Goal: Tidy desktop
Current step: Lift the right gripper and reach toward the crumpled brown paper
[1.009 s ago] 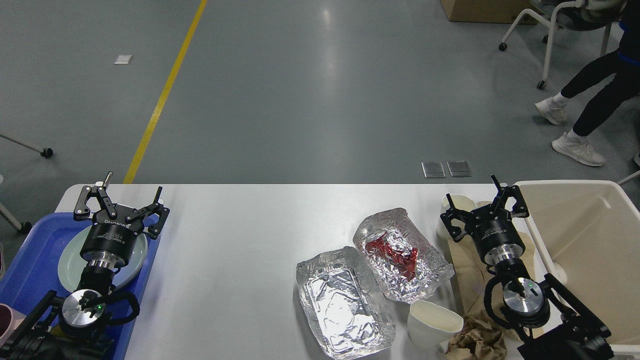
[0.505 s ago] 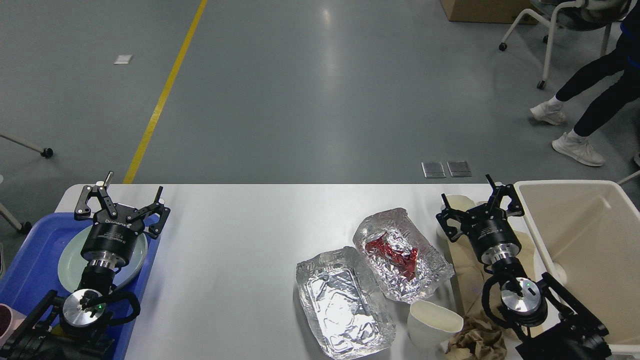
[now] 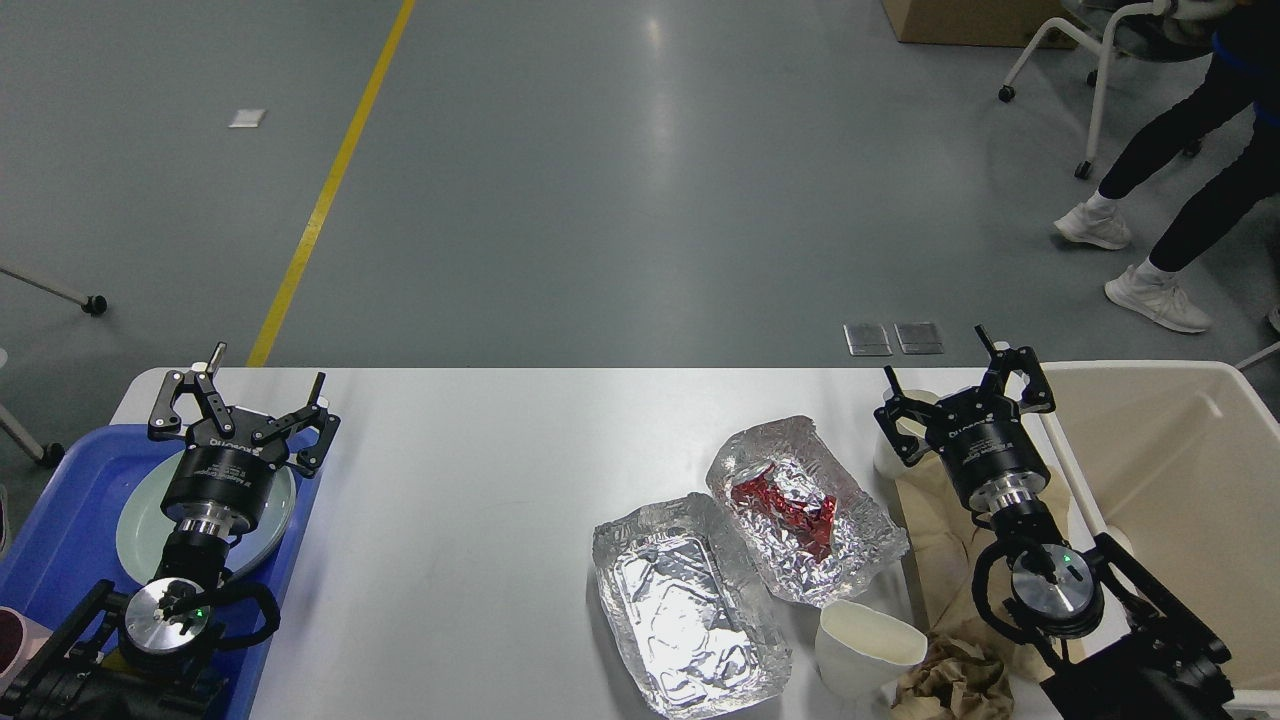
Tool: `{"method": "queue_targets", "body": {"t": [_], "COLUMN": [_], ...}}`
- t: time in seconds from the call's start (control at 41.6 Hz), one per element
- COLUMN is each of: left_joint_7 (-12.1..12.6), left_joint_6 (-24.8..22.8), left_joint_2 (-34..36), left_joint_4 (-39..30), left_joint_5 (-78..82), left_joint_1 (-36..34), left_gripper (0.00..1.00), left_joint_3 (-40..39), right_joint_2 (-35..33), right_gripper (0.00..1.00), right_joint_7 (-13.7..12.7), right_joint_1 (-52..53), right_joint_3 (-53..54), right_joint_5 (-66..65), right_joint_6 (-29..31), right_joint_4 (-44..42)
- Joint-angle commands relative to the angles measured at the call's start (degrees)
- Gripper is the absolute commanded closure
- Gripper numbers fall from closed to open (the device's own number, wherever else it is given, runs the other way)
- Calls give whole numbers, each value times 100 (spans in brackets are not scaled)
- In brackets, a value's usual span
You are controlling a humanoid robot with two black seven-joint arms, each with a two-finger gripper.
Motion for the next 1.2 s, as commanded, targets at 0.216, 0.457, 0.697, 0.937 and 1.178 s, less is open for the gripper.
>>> {"method": "queue_targets", "body": {"t": [0.216, 0.457, 0.697, 0.937, 1.178], "left_joint_7": [0, 0, 0, 0, 0], "left_joint_6": [0, 0, 0, 0, 0], "left_joint_2": [1, 1, 1, -7, 1], "left_joint_4": [0, 0, 0, 0, 0], "left_joint_5": [0, 0, 0, 0, 0], "left_joint_1": [0, 0, 0, 0, 0], "left_gripper": [4, 4, 4, 4, 4], "left_joint_3": [0, 0, 0, 0, 0], "right_joint_2": [-1168, -2917, -3401, -2568, -724], "right_gripper": [0, 0, 0, 0, 0], "right_joint_7": [64, 72, 72, 64, -76], "right_joint_1": [582, 2146, 4595, 7366, 9282], "right_joint_3": [-1579, -3555, -7251, -11386, -13743], "right_joint_5": [9, 18, 53, 220, 493], "right_joint_6": [817, 1319, 1275, 1502, 2655], "right_joint_4": [1, -25, -95, 1, 395]}}
